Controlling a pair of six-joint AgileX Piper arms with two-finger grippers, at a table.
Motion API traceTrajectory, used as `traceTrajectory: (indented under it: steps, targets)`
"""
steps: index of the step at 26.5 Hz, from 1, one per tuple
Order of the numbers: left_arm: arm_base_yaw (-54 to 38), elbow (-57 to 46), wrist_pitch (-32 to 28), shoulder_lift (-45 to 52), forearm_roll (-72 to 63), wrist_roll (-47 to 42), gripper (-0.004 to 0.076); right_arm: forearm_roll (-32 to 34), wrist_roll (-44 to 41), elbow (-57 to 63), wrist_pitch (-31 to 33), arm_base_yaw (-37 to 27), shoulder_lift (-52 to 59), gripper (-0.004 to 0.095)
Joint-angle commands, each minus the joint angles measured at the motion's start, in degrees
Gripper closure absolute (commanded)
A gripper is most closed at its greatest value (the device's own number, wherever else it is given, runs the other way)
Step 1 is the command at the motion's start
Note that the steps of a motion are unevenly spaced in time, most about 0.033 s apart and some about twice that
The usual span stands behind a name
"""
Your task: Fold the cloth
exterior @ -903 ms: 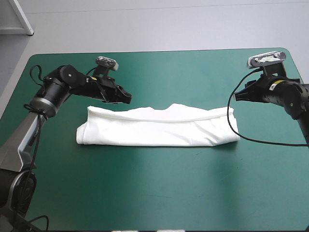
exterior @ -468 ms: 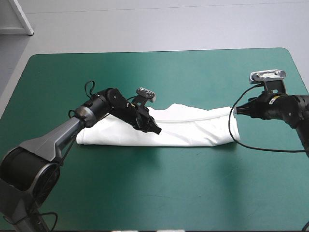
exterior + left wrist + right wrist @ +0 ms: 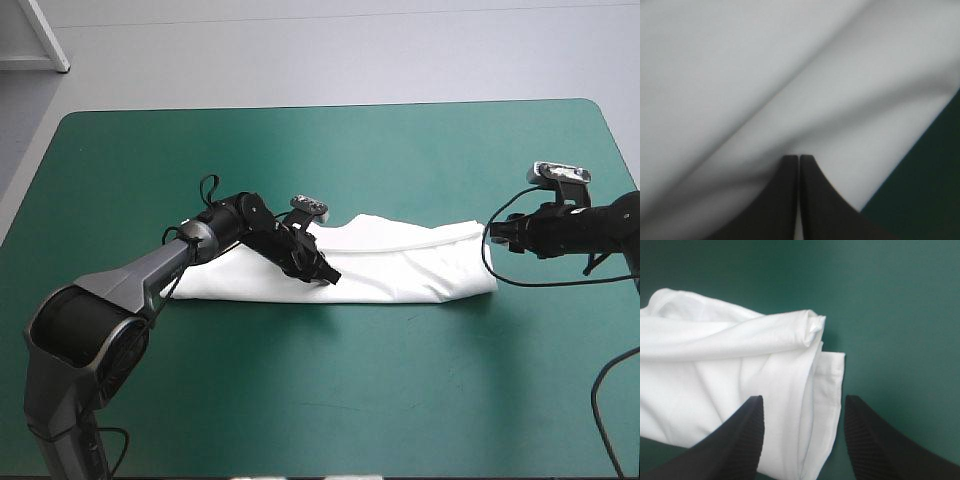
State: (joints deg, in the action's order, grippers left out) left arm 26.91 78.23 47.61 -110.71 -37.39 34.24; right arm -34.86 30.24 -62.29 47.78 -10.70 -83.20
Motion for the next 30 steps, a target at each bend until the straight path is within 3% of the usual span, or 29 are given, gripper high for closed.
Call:
traceTrajectory:
  steps: [1,8,15,22,24,25,28,30]
  targets:
    - [0.3,1.1,-0.4,1.7,-1.4,-0.4,0.0705,-2.8,2.9,-1.3,1.5,-0.4,-1.4,0.042]
    - [0.3,1.1,-0.4,1.7,-1.4,-0.6,0.0705,-3.4,3.2,-1.3,1.0,-0.4,-7.2,0.0407]
    - [0.3,1.1,-1.4,1.7,-1.4,-0.6,0.0705,-8.0,6.6,-1.3,1.4,-0.4,-11.7,0.0363]
    - [0.3,1.1,-1.9,1.7,-1.4,-0.6,0.0705,-8.5,7.1,-1.3,4.0,-0.4,-16.8,0.0382]
    - [0.3,1.1,-2.0,1.7,-1.4,-0.6,0.0705,-8.5,7.8,-1.3,5.8,-0.4,-18.4,0.0495]
    - [0.3,1.1,-2.0,1.7,-1.4,-0.6,0.0705,-8.5,8.1,-1.3,6.5,0.0,-18.7,0.0639]
    - [0.3,1.1,-2.2,1.7,-1.4,-0.6,0.0705,-8.3,9.8,-1.3,6.5,1.2,-18.7,0.0899]
    - [0.3,1.1,-2.0,1.7,-1.4,-0.6,0.0705,-8.3,10.1,-1.3,4.9,2.3,-18.6,0.0911]
